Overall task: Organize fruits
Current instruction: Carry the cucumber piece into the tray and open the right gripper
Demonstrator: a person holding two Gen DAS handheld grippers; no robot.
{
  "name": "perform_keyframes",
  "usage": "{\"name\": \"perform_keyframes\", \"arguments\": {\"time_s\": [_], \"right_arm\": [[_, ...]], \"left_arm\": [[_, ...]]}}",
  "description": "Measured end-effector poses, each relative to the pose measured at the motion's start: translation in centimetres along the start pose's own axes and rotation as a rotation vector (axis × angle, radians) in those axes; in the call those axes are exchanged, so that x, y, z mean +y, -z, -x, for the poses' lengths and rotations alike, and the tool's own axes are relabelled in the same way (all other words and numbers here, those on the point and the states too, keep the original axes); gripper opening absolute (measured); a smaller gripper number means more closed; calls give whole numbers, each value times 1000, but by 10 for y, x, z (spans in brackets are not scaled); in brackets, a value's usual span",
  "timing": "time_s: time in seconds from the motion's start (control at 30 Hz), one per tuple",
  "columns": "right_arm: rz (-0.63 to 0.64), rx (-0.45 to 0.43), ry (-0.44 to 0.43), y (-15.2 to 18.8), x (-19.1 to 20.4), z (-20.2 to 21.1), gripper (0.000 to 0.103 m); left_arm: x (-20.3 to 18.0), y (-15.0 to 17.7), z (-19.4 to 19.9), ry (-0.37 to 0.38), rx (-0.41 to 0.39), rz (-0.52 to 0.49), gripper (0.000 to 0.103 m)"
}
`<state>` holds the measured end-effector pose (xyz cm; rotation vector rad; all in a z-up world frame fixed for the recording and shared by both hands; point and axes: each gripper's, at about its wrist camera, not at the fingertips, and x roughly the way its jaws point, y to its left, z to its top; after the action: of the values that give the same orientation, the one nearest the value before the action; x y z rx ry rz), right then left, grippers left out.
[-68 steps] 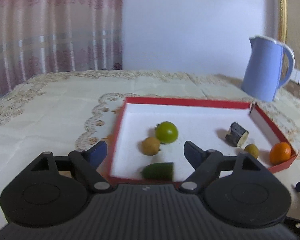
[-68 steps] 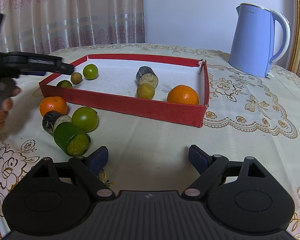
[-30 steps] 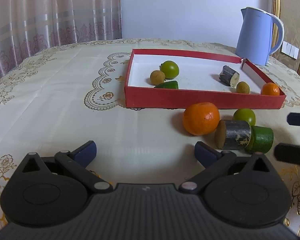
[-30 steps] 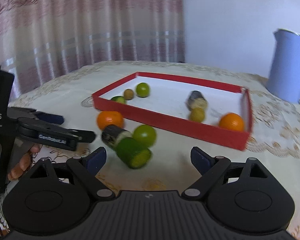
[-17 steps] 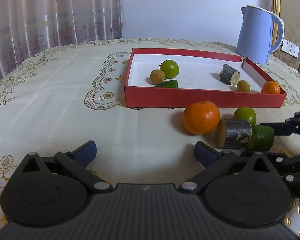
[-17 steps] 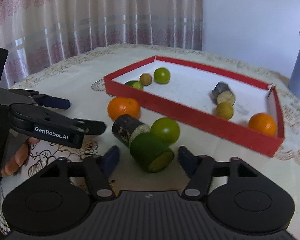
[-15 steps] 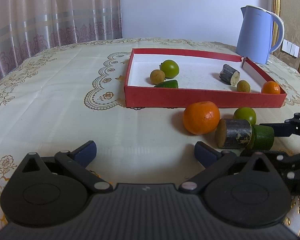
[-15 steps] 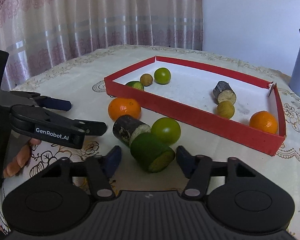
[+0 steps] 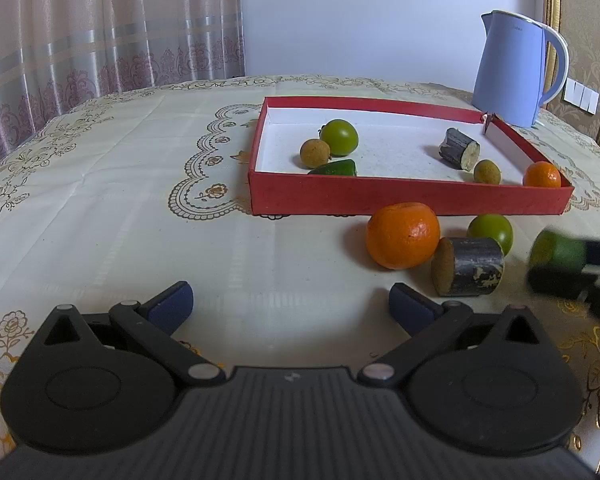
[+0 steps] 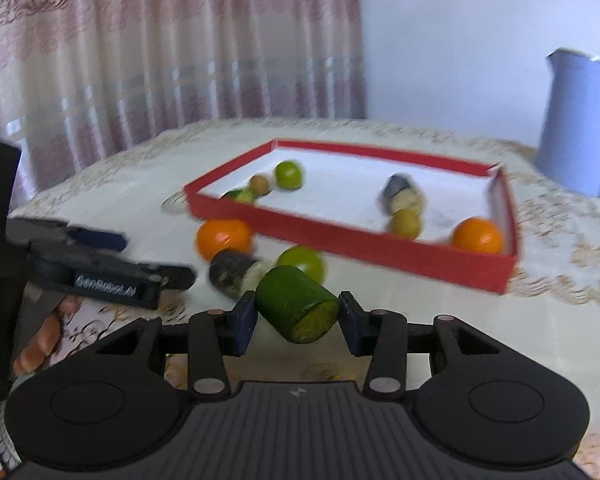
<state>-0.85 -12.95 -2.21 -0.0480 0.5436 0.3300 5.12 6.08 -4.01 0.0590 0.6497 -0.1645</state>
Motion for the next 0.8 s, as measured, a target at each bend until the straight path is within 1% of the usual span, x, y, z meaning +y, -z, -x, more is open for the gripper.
{"name": "perform_keyframes", "arguments": {"time_s": [0.1, 0.17, 0.33, 0.43, 0.53, 0.67, 0.8], "right_arm": [[-19, -49, 78, -9, -10, 8, 43], [-34, -65, 106, -18, -17, 8, 43], [-23, -87, 121, -45, -22, -8, 43], [-2, -75, 129, -57, -21, -28, 43], [1, -35, 129, -68, -20, -55, 43], [4, 14, 122, -73, -19, -80, 43], [16, 50, 140, -74, -19, -100, 43]], "left_arm": [[0, 0, 0, 0, 0, 0, 103], [0, 0, 0, 0, 0, 0, 103], [0, 0, 0, 0, 0, 0, 103], [0, 0, 0, 0, 0, 0, 103], [0, 0, 0, 0, 0, 0, 103], [0, 0, 0, 0, 0, -1, 103], [0, 0, 0, -1, 0, -1, 103]]}}
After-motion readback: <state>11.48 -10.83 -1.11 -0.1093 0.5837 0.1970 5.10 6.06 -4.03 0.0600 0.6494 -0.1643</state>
